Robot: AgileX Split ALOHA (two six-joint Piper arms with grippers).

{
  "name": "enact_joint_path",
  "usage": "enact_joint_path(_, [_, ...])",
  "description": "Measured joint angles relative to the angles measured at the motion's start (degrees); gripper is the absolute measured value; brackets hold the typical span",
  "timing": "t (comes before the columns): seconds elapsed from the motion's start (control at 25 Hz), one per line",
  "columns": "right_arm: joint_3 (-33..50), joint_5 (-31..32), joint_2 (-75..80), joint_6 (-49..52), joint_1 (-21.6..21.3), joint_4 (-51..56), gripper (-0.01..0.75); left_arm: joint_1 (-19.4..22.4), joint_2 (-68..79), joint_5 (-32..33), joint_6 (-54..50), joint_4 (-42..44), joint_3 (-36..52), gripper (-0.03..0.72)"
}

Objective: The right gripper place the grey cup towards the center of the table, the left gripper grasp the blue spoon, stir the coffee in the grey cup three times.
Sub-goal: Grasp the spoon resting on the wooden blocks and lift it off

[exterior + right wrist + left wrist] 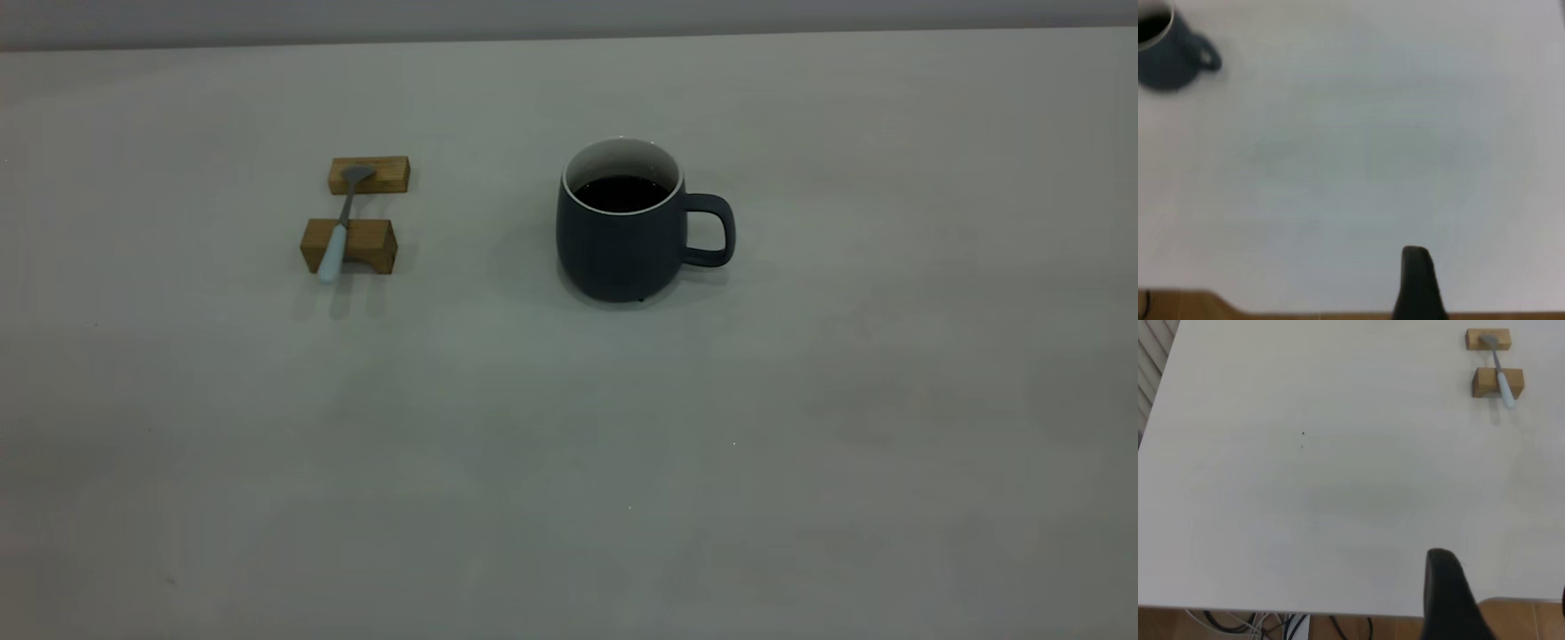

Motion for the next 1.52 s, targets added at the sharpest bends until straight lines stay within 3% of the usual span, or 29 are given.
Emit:
enact_joint_path(0.2, [0.0,-0.04,-4.09,-0.07,-2.62,0.05,0.593,0.0,0.0,0.0,0.0,0.0,0.0,0.478])
enact_joint_path(0.52, [0.0,-0.1,-6.44,-0.27,-2.69,0.26,0.593,0.0,0.0,0.0,0.0,0.0,0.0,0.478])
enact_joint_path(0.8, [0.0,-0.1,-6.44,-0.31,0.21,0.26,0.593,0.0,0.0,0.0,0.0,0.0,0.0,0.478])
enact_joint_path(1.52, [0.0,-0.1,-6.44,-0.33,0.28,0.26,0.591,0.0,0.0,0.0,0.0,0.0,0.0,0.478])
